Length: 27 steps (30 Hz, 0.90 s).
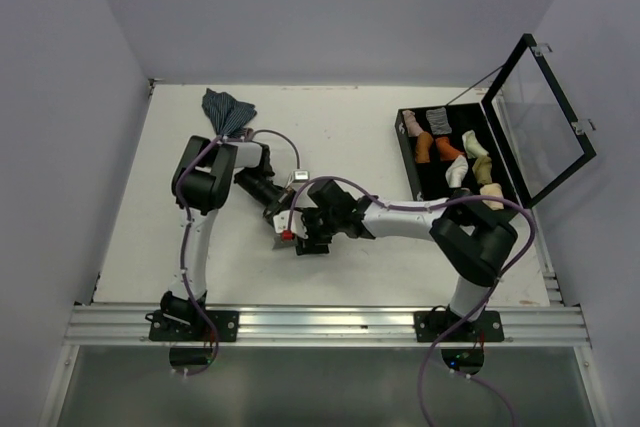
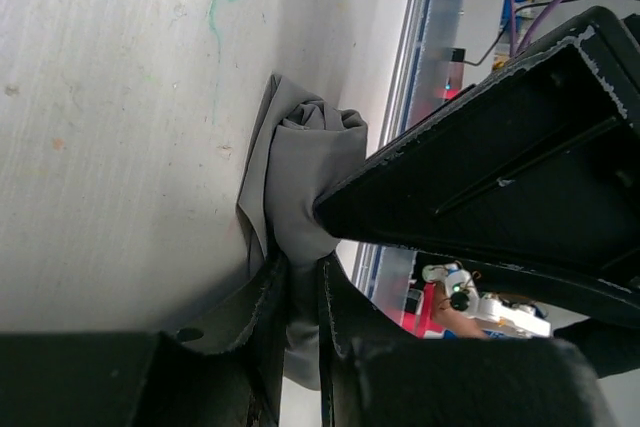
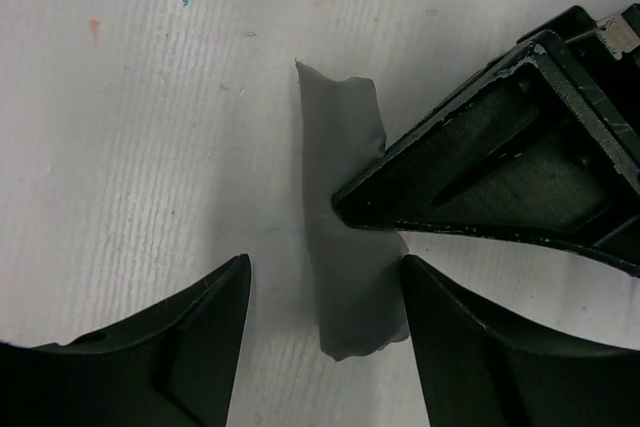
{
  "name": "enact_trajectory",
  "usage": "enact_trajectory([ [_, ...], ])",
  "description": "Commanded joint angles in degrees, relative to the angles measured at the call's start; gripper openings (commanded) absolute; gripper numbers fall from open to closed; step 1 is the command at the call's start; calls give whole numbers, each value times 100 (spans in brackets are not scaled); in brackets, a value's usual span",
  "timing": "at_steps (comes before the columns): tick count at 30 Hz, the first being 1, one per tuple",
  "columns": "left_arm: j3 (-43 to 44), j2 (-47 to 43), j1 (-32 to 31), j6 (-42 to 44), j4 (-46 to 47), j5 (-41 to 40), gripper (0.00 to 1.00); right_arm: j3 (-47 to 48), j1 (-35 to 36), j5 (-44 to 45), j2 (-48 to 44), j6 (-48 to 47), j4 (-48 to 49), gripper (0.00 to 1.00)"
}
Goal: Roll the underwear
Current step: Place the rolled underwear into the container
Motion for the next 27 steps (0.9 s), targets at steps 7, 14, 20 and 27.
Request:
enact_trajectory([
  [7, -20, 574, 58, 518, 594, -345, 0, -129, 71, -12, 279, -481, 816, 58],
  [14, 218, 917, 172, 763, 110, 130, 0, 204, 71, -565, 639, -850, 114, 47],
  [20, 112, 689, 207, 790, 197, 227, 10, 723, 62, -873, 1069, -930, -949, 4],
  [27, -46, -742, 330, 195, 1240, -334, 30, 398, -43, -987, 421, -596, -1301, 0],
])
